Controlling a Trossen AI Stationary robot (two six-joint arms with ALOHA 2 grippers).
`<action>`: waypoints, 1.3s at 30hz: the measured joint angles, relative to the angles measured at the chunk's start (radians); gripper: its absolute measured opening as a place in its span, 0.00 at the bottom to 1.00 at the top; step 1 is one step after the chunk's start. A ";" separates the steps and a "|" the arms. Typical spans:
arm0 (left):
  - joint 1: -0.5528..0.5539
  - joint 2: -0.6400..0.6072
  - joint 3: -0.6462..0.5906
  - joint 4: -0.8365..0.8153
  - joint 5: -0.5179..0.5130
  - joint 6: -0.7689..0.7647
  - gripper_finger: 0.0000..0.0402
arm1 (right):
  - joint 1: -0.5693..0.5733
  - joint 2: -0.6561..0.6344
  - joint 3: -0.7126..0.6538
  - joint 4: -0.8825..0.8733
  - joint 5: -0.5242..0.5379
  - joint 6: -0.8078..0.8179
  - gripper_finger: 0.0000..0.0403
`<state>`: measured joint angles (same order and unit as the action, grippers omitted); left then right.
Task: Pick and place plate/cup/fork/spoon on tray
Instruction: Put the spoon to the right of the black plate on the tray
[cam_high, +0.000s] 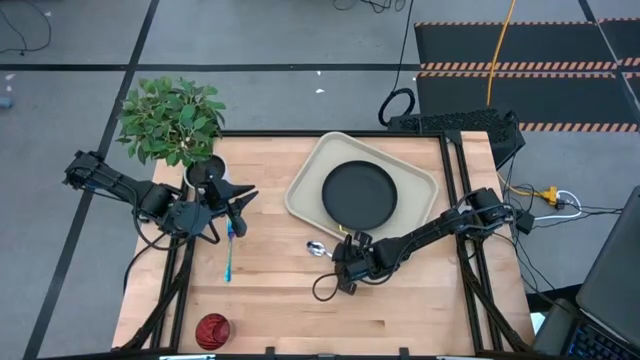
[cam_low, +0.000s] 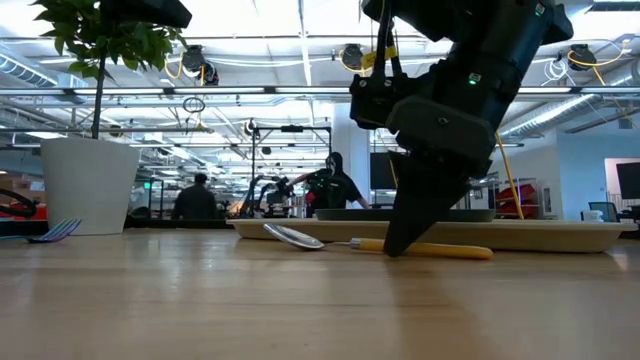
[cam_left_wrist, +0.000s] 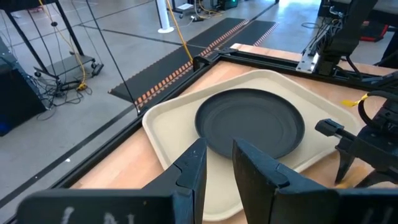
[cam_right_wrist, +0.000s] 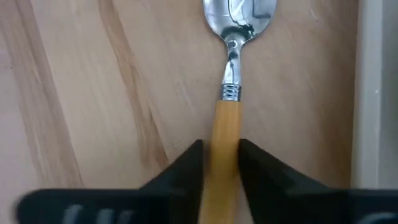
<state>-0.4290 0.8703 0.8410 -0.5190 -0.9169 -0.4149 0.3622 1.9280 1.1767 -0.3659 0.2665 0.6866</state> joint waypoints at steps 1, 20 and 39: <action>0.000 0.000 0.000 0.000 0.000 0.001 0.20 | 0.000 0.000 0.000 0.000 0.000 -0.001 0.14; 0.000 0.000 0.000 0.001 -0.001 0.013 0.20 | 0.025 -0.221 0.060 -0.062 0.017 0.165 0.08; 0.000 -0.016 0.000 0.155 -0.021 0.312 0.20 | 0.205 -0.544 0.023 -1.058 0.080 1.270 0.08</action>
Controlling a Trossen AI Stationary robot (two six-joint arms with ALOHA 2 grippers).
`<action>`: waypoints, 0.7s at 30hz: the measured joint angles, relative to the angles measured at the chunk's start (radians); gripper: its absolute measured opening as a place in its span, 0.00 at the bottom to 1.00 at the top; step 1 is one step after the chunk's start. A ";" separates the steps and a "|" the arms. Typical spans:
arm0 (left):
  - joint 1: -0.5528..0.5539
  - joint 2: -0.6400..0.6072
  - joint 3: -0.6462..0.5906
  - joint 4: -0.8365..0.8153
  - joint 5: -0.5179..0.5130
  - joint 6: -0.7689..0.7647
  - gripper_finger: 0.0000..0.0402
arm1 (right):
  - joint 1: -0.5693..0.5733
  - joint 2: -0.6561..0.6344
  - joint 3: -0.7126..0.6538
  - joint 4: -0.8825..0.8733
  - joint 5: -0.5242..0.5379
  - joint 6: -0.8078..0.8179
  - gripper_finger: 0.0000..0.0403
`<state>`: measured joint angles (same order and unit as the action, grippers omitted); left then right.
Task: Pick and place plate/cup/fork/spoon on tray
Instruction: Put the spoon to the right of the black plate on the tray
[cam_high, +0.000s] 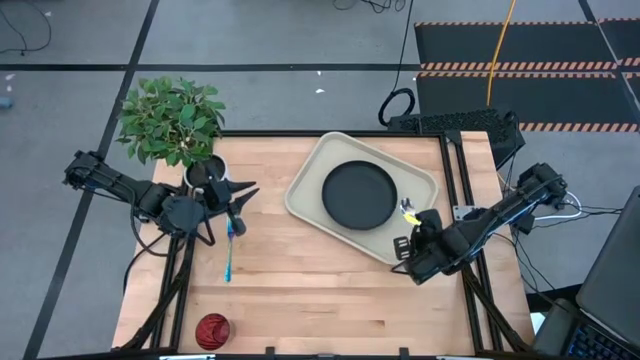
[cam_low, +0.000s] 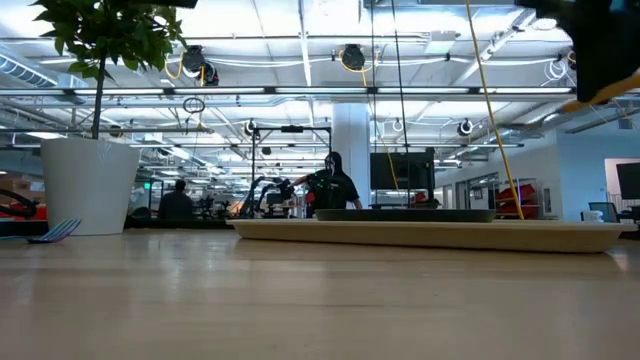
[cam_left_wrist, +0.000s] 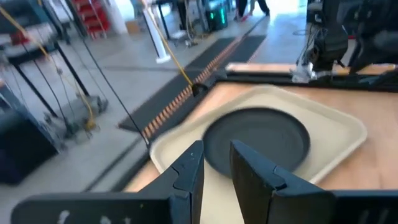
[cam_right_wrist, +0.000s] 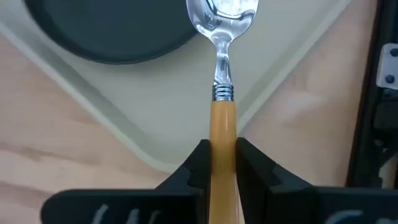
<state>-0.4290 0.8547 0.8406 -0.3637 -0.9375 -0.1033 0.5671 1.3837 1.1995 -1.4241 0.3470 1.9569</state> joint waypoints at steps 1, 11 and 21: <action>0.000 -0.002 0.000 0.020 -0.003 0.043 0.20 | 0.000 0.006 -0.016 0.012 0.000 0.007 0.08; 0.000 0.001 0.000 0.192 0.040 0.252 0.20 | 0.004 0.025 -0.244 0.186 -0.049 0.125 0.10; 0.000 0.002 0.000 0.156 0.043 0.254 0.20 | -0.042 -0.031 -0.345 0.275 -0.059 0.204 0.07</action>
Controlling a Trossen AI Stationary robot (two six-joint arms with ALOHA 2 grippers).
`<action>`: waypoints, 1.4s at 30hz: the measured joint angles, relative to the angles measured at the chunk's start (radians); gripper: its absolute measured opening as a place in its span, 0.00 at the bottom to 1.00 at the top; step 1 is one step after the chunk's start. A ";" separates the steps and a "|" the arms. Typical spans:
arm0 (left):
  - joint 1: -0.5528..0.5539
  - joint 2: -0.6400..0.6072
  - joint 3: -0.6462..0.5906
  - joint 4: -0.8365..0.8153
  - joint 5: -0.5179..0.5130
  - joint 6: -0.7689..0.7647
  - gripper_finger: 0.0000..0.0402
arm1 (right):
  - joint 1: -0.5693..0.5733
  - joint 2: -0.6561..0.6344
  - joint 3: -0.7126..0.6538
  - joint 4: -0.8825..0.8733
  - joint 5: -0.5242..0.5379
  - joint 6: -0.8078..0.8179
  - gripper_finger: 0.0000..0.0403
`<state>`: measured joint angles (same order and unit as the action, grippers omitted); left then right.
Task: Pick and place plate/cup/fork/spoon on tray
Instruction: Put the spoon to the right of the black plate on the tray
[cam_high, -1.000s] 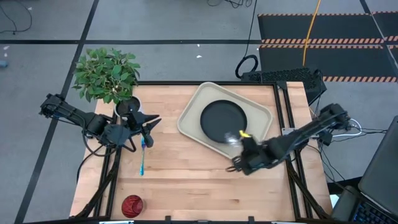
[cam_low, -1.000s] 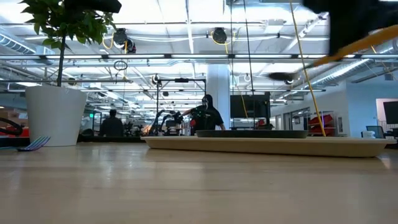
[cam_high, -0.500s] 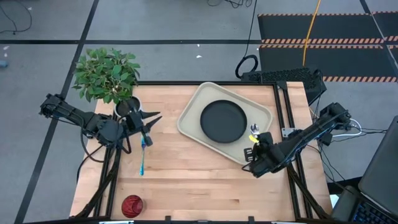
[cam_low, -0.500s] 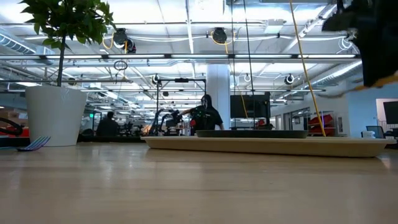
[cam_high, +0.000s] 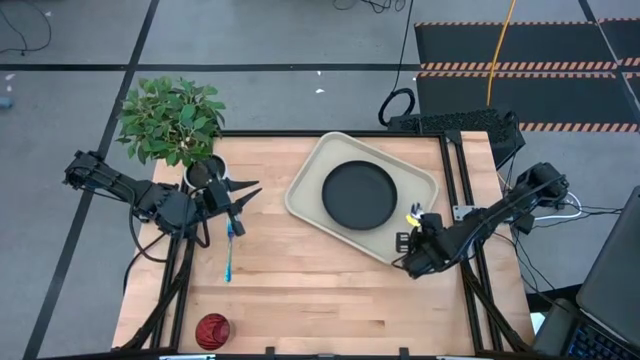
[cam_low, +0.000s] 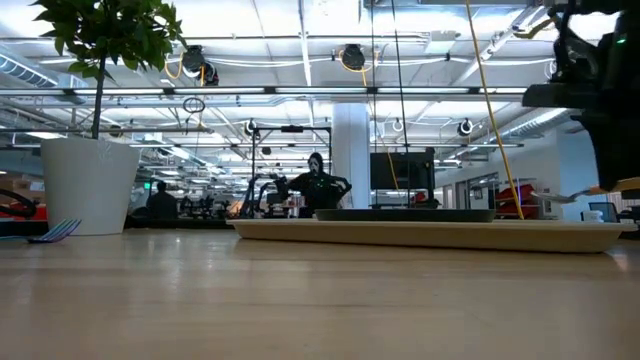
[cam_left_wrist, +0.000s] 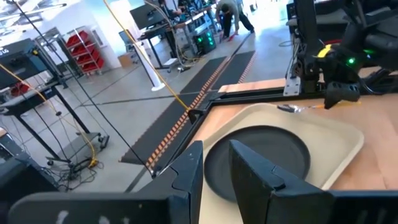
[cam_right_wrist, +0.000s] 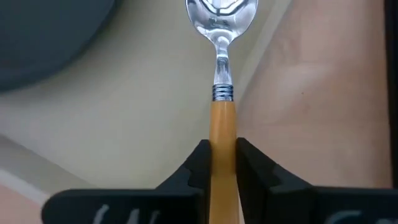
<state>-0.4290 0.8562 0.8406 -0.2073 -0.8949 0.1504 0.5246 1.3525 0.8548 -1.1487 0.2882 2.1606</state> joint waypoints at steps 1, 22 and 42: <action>0.000 0.000 0.000 0.000 0.000 0.008 0.20 | -0.015 -0.002 0.000 -0.002 0.000 0.000 0.07; -0.050 -0.032 0.000 -0.030 0.000 0.022 0.20 | -0.303 0.172 -0.061 0.357 0.152 0.005 0.07; -0.205 -0.135 0.000 -0.215 -0.001 -0.107 0.20 | -0.394 0.217 -0.059 0.407 0.057 0.023 0.07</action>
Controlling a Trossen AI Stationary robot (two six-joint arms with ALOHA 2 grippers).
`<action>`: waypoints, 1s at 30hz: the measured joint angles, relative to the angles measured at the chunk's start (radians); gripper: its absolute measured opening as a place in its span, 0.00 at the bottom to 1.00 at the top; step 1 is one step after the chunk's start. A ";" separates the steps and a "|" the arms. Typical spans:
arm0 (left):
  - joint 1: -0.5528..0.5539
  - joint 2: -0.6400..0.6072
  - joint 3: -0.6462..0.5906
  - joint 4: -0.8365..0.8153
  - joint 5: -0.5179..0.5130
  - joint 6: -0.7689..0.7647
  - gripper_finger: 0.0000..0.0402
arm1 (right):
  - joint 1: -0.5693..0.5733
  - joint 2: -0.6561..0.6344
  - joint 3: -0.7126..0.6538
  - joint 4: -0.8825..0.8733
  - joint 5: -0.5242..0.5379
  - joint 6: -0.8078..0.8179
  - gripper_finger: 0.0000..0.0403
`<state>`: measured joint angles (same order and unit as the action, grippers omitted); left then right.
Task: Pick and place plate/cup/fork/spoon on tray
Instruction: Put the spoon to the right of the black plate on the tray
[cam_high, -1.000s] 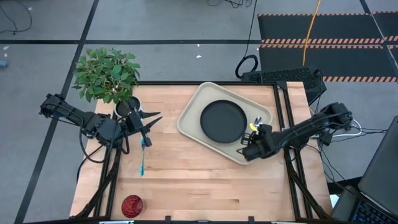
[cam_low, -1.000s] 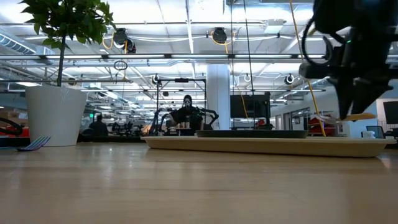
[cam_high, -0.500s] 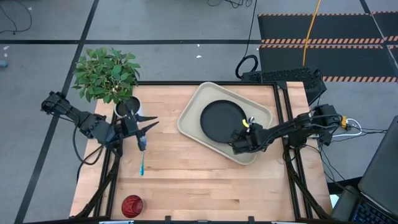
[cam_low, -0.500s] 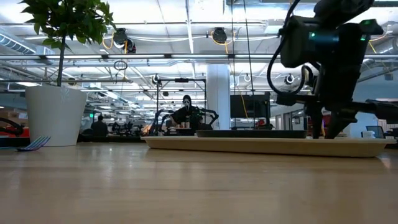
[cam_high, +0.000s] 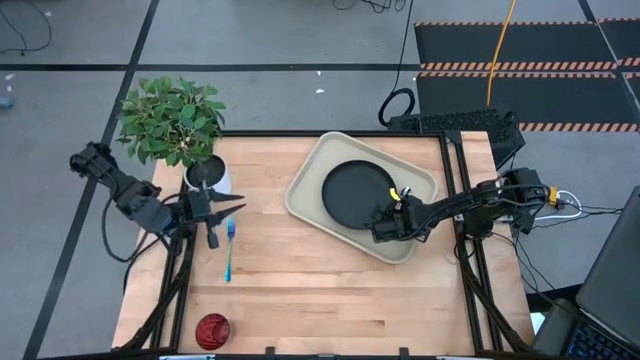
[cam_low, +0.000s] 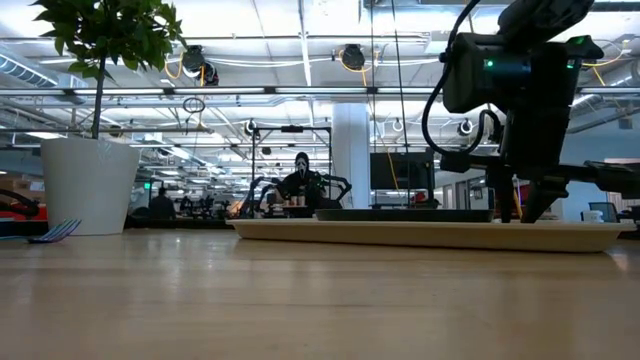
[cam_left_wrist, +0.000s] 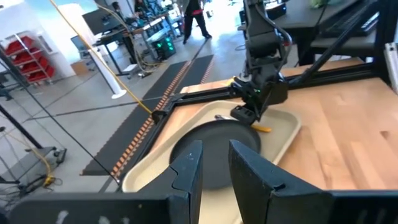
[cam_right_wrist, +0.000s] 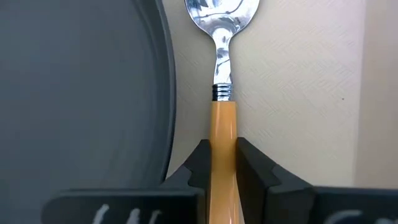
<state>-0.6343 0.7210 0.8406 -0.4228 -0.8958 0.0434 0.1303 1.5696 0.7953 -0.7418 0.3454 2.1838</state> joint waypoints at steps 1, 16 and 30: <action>-0.007 -0.004 0.000 -0.010 0.001 -0.008 0.20 | 0.000 0.000 0.000 -0.005 -0.001 0.000 0.07; -0.078 -0.009 0.000 -0.020 0.000 -0.053 0.20 | 0.020 0.002 0.017 -0.083 -0.034 0.023 0.07; -0.084 -0.009 0.000 -0.021 0.000 -0.053 0.20 | 0.019 -0.007 0.137 -0.289 -0.044 0.027 0.07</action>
<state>-0.7188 0.7120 0.8406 -0.4435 -0.8955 -0.0101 0.1496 1.5630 0.9321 -1.0304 0.3012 2.2112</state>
